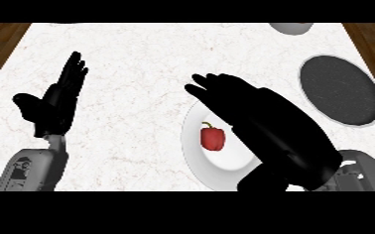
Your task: Pick the bell pepper from the plate and place it in the pan
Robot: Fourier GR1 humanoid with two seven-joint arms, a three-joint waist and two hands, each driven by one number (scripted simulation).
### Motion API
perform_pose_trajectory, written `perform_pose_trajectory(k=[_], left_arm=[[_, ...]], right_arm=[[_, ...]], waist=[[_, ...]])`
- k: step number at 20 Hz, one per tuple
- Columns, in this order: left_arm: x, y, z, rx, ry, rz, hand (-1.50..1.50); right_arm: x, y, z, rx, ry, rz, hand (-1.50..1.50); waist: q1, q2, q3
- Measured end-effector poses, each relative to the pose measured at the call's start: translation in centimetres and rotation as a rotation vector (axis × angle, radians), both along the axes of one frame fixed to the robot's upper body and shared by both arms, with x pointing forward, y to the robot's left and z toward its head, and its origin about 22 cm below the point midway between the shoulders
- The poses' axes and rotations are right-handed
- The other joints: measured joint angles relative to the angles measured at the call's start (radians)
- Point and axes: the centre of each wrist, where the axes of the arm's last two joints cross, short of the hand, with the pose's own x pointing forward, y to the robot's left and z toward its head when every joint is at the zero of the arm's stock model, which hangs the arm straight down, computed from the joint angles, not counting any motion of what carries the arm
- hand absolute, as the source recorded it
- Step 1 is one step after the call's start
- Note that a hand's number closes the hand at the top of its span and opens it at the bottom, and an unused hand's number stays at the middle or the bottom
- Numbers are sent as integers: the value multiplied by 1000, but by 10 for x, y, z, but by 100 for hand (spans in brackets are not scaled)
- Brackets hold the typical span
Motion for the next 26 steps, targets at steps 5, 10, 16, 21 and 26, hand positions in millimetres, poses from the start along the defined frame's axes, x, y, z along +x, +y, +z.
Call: perform_pose_trajectory(k=[5,10,16,21,26], left_arm=[[3,7,-3,-4,-3,4,0],[4,6,-4,-5,-4,6,0],[10,5,1,-2,-10,3,0],[8,3,1,-4,-6,-2,0],[4,4,-3,-1,-8,1,0]], right_arm=[[-8,15,-15,-52,31,-9,-150],[-5,24,-30,-85,53,-69,-150],[2,28,-47,-133,53,-142,-150],[18,18,-59,-174,95,-150,-150],[25,20,-71,-210,138,-119,-150]], waist=[[-4,0,0],[-5,0,1],[-6,1,1],[-5,1,1],[-4,1,1]])
